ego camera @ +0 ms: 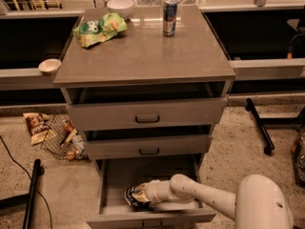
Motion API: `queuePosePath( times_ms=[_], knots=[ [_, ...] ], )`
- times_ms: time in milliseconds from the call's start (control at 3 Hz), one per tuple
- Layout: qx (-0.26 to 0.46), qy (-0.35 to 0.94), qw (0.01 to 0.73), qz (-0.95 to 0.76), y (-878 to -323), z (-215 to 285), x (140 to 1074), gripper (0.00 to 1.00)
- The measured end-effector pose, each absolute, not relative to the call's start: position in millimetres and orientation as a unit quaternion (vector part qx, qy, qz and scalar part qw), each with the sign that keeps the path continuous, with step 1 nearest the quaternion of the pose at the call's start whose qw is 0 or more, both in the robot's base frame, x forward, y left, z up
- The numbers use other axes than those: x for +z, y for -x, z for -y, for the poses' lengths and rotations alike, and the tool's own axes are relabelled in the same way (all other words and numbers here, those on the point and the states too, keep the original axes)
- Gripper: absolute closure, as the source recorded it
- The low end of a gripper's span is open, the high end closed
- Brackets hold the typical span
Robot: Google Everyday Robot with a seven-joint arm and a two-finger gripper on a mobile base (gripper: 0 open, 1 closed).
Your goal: Pick blue chip bag from bottom drawer and place on counter
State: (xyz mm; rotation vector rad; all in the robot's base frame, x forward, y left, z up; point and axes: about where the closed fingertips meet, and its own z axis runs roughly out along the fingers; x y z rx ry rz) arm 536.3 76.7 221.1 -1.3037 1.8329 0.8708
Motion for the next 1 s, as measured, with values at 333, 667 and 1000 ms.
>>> queuePosePath(
  times_ms=[333, 667, 1000],
  knots=[
    [0.337, 0.505, 0.357, -0.71, -536.3, -76.7, 221.1, 1.0],
    [0.329, 0.525, 0.382, -0.686, -529.8, -69.9, 282.1, 1.0],
    [0.297, 0.546, 0.41, -0.667, -517.7, -58.5, 357.4, 1.0]
  ],
)
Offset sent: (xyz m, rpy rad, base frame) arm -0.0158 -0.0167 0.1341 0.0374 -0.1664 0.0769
